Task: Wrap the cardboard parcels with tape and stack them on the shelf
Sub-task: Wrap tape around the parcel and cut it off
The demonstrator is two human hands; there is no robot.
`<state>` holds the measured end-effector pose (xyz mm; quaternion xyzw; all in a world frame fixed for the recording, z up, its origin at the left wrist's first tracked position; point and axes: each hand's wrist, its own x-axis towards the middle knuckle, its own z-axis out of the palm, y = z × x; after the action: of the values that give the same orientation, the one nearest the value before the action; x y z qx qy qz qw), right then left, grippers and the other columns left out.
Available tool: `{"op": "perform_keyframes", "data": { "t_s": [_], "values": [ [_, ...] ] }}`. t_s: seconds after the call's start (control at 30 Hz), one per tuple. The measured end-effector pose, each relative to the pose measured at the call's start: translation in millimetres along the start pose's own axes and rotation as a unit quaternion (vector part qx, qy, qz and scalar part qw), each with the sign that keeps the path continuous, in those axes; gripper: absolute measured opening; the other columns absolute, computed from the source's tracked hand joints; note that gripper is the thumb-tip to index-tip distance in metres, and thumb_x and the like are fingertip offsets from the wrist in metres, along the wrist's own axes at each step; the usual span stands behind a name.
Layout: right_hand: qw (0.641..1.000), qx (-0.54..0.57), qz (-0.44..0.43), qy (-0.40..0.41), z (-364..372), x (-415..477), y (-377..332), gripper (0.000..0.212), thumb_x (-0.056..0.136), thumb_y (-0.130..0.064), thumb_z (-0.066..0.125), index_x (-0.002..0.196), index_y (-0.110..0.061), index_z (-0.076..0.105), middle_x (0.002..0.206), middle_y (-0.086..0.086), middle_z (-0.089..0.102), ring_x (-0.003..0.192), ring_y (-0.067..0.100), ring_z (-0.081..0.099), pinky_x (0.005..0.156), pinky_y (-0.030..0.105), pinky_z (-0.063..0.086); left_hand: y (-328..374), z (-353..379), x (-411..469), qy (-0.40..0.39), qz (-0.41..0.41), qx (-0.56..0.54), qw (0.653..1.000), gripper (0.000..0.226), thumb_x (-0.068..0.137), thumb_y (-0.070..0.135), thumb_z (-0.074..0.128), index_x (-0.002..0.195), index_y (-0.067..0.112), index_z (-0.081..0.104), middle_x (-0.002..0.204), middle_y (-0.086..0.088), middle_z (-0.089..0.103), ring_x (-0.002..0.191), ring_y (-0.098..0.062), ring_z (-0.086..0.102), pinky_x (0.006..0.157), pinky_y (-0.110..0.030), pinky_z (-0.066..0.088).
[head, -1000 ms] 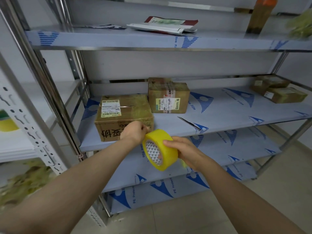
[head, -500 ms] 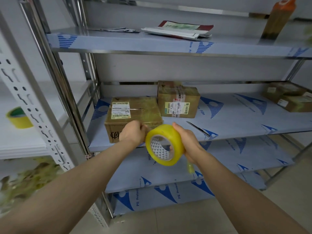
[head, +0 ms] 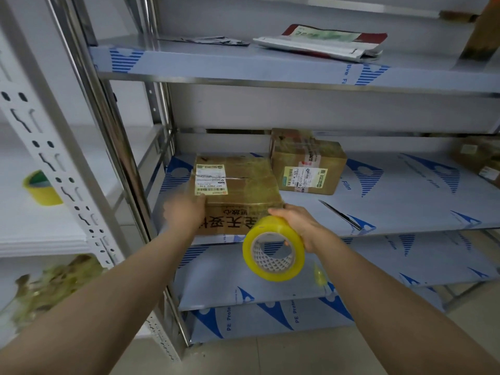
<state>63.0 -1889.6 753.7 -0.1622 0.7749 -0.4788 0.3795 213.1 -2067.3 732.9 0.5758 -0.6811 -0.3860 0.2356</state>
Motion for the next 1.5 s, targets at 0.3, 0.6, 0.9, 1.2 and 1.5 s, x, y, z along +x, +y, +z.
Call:
{"op": "perform_keyframes", "data": {
  "t_s": [0.3, 0.6, 0.9, 1.2, 1.5],
  "values": [
    [0.991, -0.068, -0.086, -0.081, 38.1, -30.8, 9.6, 0.036, 0.081, -0.037, 0.072, 0.086, -0.001, 0.072, 0.082, 0.018, 0.068, 0.073, 0.024, 0.065, 0.077, 0.039, 0.056, -11.1, -14.0, 54.4, -0.002, -0.027, -0.071, 0.997, 0.061, 0.089, 0.018, 0.046, 0.147, 0.013, 0.025, 0.137, -0.019, 0.043, 0.119, -0.04, 0.048, 0.097, -0.045, 0.045],
    [0.991, -0.063, -0.074, -0.09, 37.1, -30.1, 6.5, 0.027, 0.082, -0.038, 0.072, 0.103, -0.021, 0.073, 0.103, 0.002, 0.071, 0.096, 0.02, 0.067, 0.092, 0.039, 0.053, 3.9, -1.5, 76.8, -0.094, -0.007, -0.121, 0.988, 0.058, 0.098, 0.025, 0.044, 0.15, 0.017, 0.019, 0.136, -0.017, 0.048, 0.117, -0.036, 0.051, 0.098, -0.049, 0.045],
    [0.988, 0.105, -0.115, -0.01, -23.7, -48.3, 16.3, 0.028, 0.085, -0.029, 0.065, 0.058, -0.023, 0.067, 0.054, -0.001, 0.059, 0.051, 0.015, 0.058, 0.054, 0.025, 0.047, 21.6, -12.9, -2.6, 0.036, 0.197, -0.172, 0.965, 0.031, 0.087, 0.031, 0.041, 0.067, 0.018, 0.06, 0.06, 0.004, 0.061, 0.064, -0.016, 0.058, 0.066, -0.032, 0.046],
    [0.948, 0.247, -0.196, 0.034, -29.1, -64.7, 18.6, 0.026, 0.087, -0.015, 0.059, 0.062, -0.018, 0.053, 0.053, -0.001, 0.048, 0.05, 0.013, 0.049, 0.054, 0.023, 0.044, 41.8, -6.5, -72.8, -0.493, -0.074, -0.033, 0.866, 0.08, 0.091, 0.065, 0.024, 0.112, -0.005, 0.057, 0.098, -0.021, 0.067, 0.077, -0.026, 0.068, 0.051, -0.024, 0.052],
    [0.945, 0.273, -0.179, 0.029, -28.6, -78.0, 21.1, 0.015, 0.07, -0.026, 0.067, 0.078, -0.014, 0.061, 0.084, 0.018, 0.053, 0.08, 0.032, 0.051, 0.076, 0.046, 0.044, 33.4, -13.5, -94.3, -0.462, -0.122, -0.183, 0.859, 0.014, 0.089, 0.02, 0.063, 0.083, 0.008, 0.062, 0.07, -0.004, 0.063, 0.058, -0.011, 0.061, 0.056, -0.022, 0.053]
  ]
}}
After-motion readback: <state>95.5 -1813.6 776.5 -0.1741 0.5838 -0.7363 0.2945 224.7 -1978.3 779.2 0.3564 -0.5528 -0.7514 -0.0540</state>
